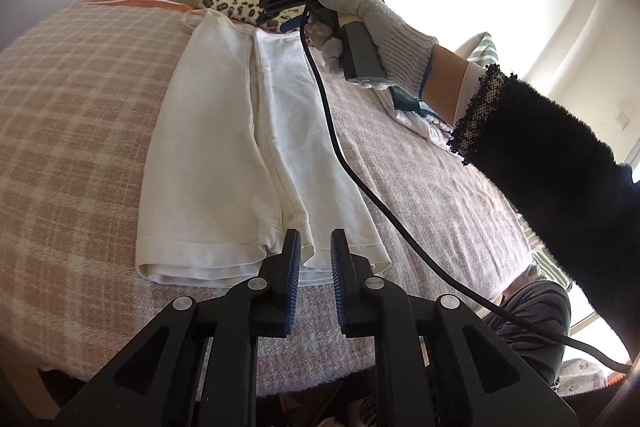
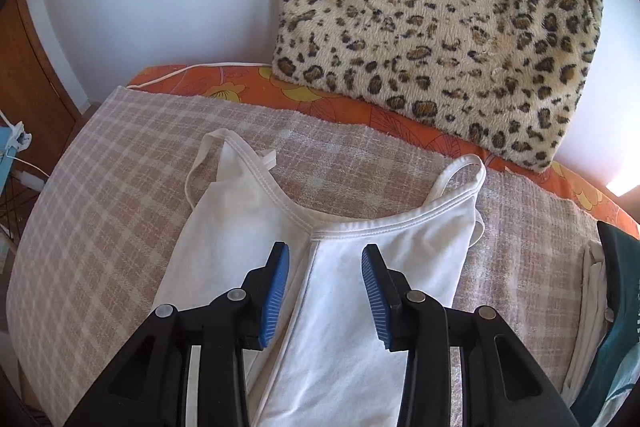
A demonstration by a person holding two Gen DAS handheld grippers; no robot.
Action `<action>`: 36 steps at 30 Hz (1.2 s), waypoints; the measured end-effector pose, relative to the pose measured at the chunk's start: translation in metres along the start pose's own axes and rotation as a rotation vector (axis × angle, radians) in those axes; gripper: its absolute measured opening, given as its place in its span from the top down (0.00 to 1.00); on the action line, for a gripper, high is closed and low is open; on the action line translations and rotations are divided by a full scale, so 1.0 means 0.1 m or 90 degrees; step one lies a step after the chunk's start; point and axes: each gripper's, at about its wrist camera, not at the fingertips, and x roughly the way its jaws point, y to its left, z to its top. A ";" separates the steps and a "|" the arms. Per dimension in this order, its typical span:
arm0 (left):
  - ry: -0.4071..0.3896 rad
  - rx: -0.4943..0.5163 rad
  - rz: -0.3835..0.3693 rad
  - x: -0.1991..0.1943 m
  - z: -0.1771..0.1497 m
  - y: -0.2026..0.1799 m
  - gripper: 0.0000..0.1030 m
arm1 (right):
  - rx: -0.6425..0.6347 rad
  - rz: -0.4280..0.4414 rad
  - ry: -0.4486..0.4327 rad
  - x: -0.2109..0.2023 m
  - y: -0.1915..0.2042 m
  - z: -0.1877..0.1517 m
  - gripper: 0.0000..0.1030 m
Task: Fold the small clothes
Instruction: 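Open both grippers and move them to the camisole hem, then grasp the hem with both grippers and fold it up toward the straps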
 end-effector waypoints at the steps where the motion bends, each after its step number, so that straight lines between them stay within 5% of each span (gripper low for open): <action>1: -0.007 0.012 0.010 -0.07 0.02 0.01 0.73 | 0.009 0.004 -0.006 -0.10 -0.04 -0.05 0.62; 2: -0.014 0.021 0.023 -0.15 0.03 0.04 0.64 | 0.020 0.011 -0.011 -0.19 -0.09 -0.12 0.62; 9: 0.030 0.004 0.081 -0.27 0.22 0.56 0.63 | 0.054 0.067 -0.016 -0.79 -0.39 -0.95 0.62; 19: 0.137 -0.079 0.029 0.00 0.26 0.89 0.63 | 0.125 0.152 0.032 -1.17 -0.53 -2.25 0.59; 25: 0.149 -0.119 0.004 0.09 0.22 0.95 0.63 | 0.155 0.227 0.072 -1.20 -0.35 -2.73 0.59; 29: 0.147 -0.126 -0.002 0.04 0.20 0.98 0.69 | 0.158 0.251 0.103 -1.14 -0.23 -2.91 0.61; 32: 0.158 -0.112 -0.007 0.08 0.18 0.96 0.93 | 0.146 0.266 0.108 -1.11 -0.14 -2.97 0.67; 33: 0.156 -0.104 -0.004 0.10 0.17 0.95 0.94 | 0.138 0.266 0.107 -1.11 -0.11 -2.96 0.69; 36: 0.144 -0.070 0.006 0.09 0.19 0.89 0.96 | 0.135 0.274 0.113 -1.09 -0.06 -2.98 0.85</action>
